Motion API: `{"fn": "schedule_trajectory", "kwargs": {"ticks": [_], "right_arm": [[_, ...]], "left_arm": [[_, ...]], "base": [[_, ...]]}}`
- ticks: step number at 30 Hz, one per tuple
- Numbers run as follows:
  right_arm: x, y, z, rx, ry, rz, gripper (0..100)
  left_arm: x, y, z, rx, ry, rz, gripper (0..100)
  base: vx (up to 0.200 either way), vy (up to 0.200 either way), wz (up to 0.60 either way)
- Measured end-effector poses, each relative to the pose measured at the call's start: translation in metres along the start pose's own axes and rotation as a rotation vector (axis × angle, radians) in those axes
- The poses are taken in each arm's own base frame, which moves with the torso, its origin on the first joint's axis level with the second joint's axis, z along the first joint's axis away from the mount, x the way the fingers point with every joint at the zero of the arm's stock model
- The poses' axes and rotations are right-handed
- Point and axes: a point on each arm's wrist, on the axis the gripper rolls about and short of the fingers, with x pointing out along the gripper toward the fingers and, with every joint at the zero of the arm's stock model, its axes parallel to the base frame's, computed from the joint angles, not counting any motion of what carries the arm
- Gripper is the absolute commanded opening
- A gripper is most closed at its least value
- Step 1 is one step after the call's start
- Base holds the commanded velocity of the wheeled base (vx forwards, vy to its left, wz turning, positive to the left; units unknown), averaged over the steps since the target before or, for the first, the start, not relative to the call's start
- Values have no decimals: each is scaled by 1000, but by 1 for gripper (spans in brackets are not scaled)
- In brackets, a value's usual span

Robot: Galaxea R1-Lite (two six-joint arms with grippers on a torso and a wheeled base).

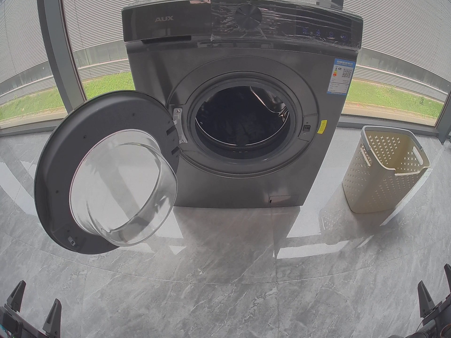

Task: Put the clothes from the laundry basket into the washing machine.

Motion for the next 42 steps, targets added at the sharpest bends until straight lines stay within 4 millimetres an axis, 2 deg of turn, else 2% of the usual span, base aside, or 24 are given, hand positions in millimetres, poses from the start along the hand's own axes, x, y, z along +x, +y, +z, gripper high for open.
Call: {"fn": "schedule_trajectory", "kwargs": {"ticks": [10, 31, 42], "right_arm": [[0, 0, 0, 0, 1, 0, 100], [0, 0, 0, 0, 1, 0, 100], [0, 0, 0, 0, 1, 0, 100]], "left_arm": [[0, 0, 0, 1, 0, -1, 100], [0, 0, 0, 14, 1, -2, 100], [0, 0, 0, 5, 2, -1, 100]], "base": [[0, 180, 0], [0, 0, 0], [0, 200, 0]]}}
